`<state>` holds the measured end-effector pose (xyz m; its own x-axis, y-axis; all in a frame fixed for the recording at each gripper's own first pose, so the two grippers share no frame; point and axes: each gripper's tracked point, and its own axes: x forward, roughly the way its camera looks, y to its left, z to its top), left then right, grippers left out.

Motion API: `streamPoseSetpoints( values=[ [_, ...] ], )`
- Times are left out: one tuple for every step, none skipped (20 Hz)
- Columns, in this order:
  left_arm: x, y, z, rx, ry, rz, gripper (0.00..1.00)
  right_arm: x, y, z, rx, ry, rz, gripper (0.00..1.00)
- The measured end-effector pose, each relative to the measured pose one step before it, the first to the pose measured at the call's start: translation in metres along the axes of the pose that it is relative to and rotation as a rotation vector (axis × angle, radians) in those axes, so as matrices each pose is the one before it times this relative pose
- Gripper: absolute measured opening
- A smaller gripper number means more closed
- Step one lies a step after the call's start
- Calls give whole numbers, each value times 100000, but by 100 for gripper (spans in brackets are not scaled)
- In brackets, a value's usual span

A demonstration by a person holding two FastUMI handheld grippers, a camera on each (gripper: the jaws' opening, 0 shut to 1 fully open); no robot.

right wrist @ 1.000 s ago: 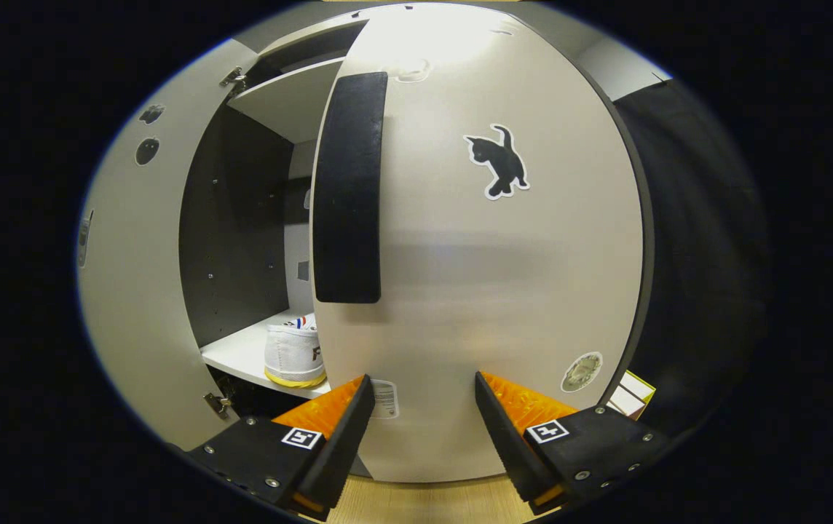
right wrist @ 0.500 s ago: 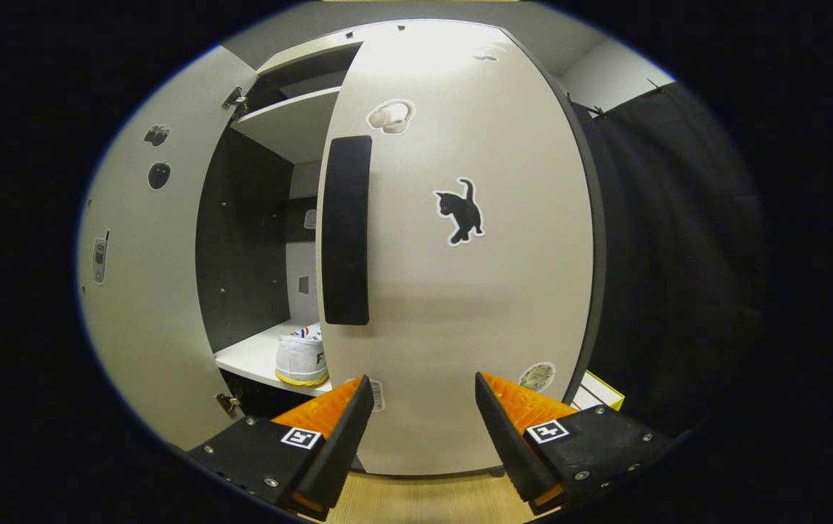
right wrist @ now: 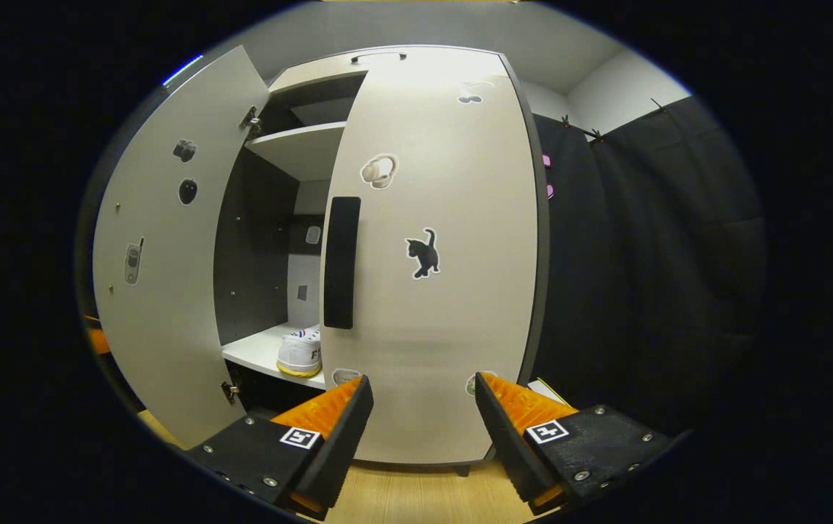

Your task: Grab one shoe with the right hand and put it into the shoe cabinet, grab the other shoe with the left hand and put it into the shoe cabinet; then close the right door with the right hand and the left door with the left hand.

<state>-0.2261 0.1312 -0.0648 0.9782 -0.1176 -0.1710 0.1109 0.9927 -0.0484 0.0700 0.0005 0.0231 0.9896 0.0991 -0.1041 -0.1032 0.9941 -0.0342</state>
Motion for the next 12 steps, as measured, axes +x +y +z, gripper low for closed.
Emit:
streamPoseSetpoints(
  values=[
    [248, -885, -90, 163, 124, -1314, 96, -1051, -837, 256, 255, -260, -400, 87],
    [238, -854, -35, -574, 199, -1865, 96, -999, -1082, 189, 126, -295, -558, 88],
    [382, -812, -100, -461, 204, -1740, 96, -941, -984, 143, -265, -225, -723, 88],
    [334, -749, 46, -216, -27, -1520, 96, -982, -1072, 178, -642, -143, -735, 88],
    [401, -742, -67, 254, 115, -1440, 96, -839, -1011, 253, -785, -240, -819, 88],
    [373, -664, 6, 469, -23, -1084, 96, -875, -929, 327, -721, -276, -730, 88],
    [475, -438, -35, 687, -105, -698, 96, -688, -876, 265, -697, -318, -717, 88],
    [512, -366, 54, 270, 152, -385, 96, -406, -847, 196, -606, -233, -847, 88],
    [351, -154, -237, -413, 272, -103, 96, -634, -776, 94, -353, -292, -437, 88],
    [457, -102, -210, -962, 469, -42, 96, -670, -660, 38, -107, -72, -527, 88],
    [498, -150, -193, -1111, 663, -181, 96, -418, -603, -78, -16, 133, -503, 88],
    [305, -142, -152, -1154, 825, -320, 96, -401, -691, -140, 11, 214, -569, 88]
  ],
)
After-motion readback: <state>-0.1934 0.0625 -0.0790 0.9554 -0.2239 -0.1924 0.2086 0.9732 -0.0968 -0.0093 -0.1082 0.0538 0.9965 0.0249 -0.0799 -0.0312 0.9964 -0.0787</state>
